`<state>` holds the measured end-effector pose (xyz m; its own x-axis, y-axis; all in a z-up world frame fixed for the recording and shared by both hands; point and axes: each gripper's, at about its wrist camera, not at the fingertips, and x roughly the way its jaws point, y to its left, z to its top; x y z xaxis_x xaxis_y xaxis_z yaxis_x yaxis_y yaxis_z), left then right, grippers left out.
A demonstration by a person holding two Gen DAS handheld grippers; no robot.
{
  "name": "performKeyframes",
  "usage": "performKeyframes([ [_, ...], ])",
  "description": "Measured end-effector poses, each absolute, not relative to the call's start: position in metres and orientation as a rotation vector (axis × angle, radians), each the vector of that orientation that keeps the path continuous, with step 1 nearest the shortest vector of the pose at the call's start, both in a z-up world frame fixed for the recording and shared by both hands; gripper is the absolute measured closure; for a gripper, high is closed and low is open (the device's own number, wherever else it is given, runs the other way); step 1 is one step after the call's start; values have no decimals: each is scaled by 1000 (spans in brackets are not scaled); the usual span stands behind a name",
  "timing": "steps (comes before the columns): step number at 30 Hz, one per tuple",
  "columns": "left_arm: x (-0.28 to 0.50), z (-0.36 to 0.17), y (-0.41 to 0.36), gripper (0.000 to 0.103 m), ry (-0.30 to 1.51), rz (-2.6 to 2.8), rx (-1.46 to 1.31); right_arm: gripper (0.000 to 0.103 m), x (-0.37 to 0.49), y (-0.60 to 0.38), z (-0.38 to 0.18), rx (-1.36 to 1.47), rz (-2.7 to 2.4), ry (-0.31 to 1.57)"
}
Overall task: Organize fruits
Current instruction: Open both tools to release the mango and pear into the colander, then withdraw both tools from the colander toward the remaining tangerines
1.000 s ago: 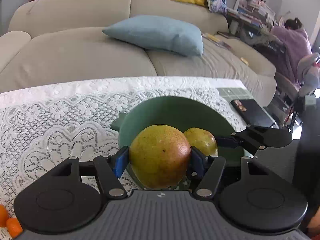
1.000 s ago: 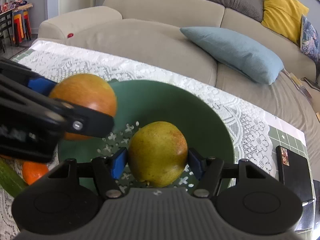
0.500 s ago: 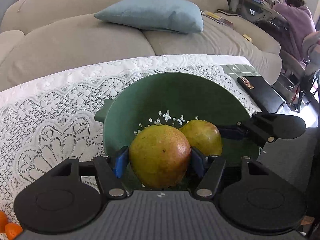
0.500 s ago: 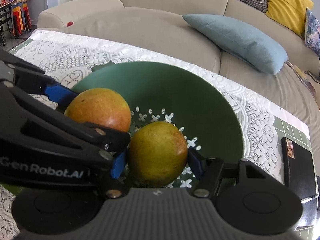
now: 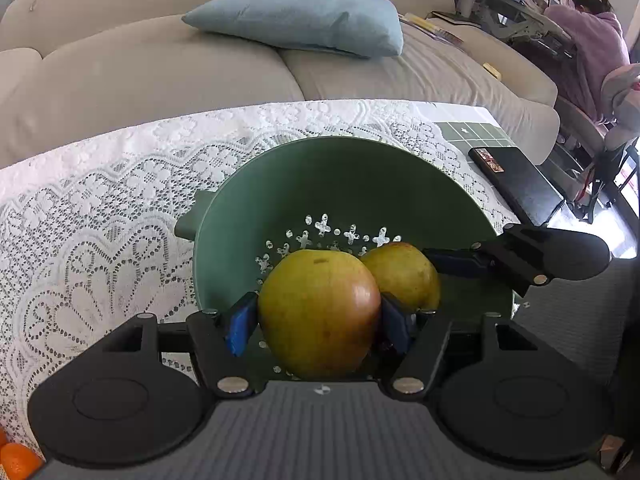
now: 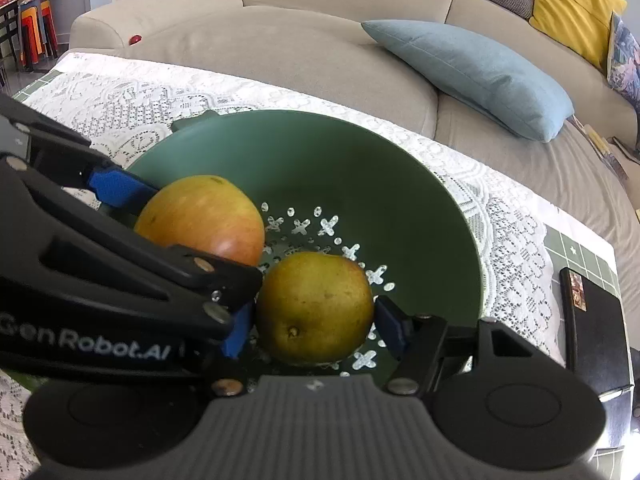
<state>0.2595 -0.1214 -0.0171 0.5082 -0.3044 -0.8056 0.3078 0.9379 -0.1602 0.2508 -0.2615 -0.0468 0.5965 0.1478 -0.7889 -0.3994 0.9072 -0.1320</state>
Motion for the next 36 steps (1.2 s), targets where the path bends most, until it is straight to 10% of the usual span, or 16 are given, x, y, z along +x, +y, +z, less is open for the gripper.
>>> performKeyframes([
  [36, 175, 46, -38, 26, 651, -211, -21, 23, 195, -222, 8, -143, 353, 567],
])
